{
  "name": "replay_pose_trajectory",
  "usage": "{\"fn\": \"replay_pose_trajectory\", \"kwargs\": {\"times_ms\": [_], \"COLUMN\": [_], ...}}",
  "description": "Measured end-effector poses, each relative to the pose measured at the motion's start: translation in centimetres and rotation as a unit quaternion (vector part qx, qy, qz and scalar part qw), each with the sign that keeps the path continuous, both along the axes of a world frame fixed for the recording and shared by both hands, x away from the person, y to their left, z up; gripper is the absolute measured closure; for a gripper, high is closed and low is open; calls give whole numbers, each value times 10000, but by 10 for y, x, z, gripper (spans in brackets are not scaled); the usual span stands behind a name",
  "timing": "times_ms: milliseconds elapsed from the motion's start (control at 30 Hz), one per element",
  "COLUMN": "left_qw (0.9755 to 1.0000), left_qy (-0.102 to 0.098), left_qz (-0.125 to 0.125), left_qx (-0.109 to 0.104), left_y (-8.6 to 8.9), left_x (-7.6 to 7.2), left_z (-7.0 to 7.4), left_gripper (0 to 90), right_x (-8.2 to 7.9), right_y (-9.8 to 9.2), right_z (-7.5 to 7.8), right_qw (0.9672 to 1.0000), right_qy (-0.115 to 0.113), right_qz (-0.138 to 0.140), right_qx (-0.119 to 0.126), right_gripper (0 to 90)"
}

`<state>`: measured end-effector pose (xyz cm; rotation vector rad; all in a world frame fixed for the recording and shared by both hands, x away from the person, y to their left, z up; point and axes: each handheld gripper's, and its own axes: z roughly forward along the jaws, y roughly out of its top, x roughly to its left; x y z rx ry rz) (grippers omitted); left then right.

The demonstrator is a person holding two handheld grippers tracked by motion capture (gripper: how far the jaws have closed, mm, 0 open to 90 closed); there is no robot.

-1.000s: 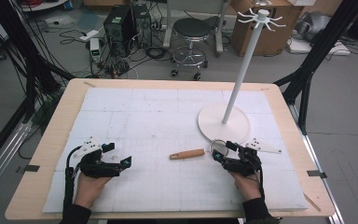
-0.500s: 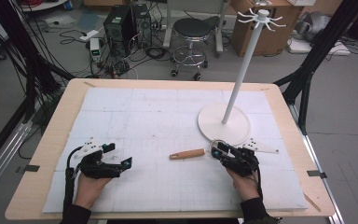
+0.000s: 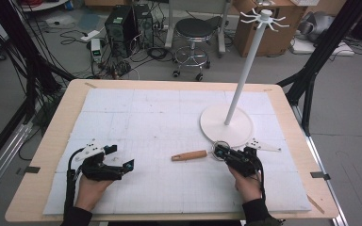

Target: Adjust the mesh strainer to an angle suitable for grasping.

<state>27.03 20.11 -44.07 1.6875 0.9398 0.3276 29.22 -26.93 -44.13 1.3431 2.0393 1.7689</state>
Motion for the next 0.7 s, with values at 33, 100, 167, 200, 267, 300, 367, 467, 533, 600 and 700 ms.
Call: {"fn": "replay_pose_trajectory", "kwargs": {"times_ms": [33,100,167,200,267,300,367,467,533,600,700], "left_qw": [10000,10000,10000,10000,10000,10000,10000,10000,10000,10000,10000], "left_qy": [1,-2,4,4,4,-1,-10,14,22,1,4], "left_qz": [-1,6,11,2,-1,6,2,26,19,15,-5], "left_qx": [-14,-28,-40,-40,-35,-29,-21,-36,-45,-20,8], "left_y": [0,0,1,1,0,0,1,1,1,-1,-2], "left_x": [0,0,-1,-1,-1,-1,-1,-2,-2,-2,-2], "left_z": [0,0,1,1,1,0,1,1,1,1,1], "left_gripper": [26,26,27,27,26,27,26,26,27,27,27], "right_x": [1,3,6,7,12,14,17,24,28,33,39], "right_y": [0,0,1,2,4,6,9,14,17,20,27], "right_z": [0,0,2,3,4,4,5,5,5,6,10], "right_qw": [10000,9999,9999,9998,9996,9995,9992,9984,9976,9970,9962], "right_qy": [33,101,116,169,254,292,364,530,657,726,798], "right_qz": [14,29,53,64,90,104,136,163,210,233,252], "right_qx": [48,23,-46,-83,-112,-117,-132,-130,-107,-137,-221], "right_gripper": [821,854,895,895,896,896,897,897,897,897,897]}}
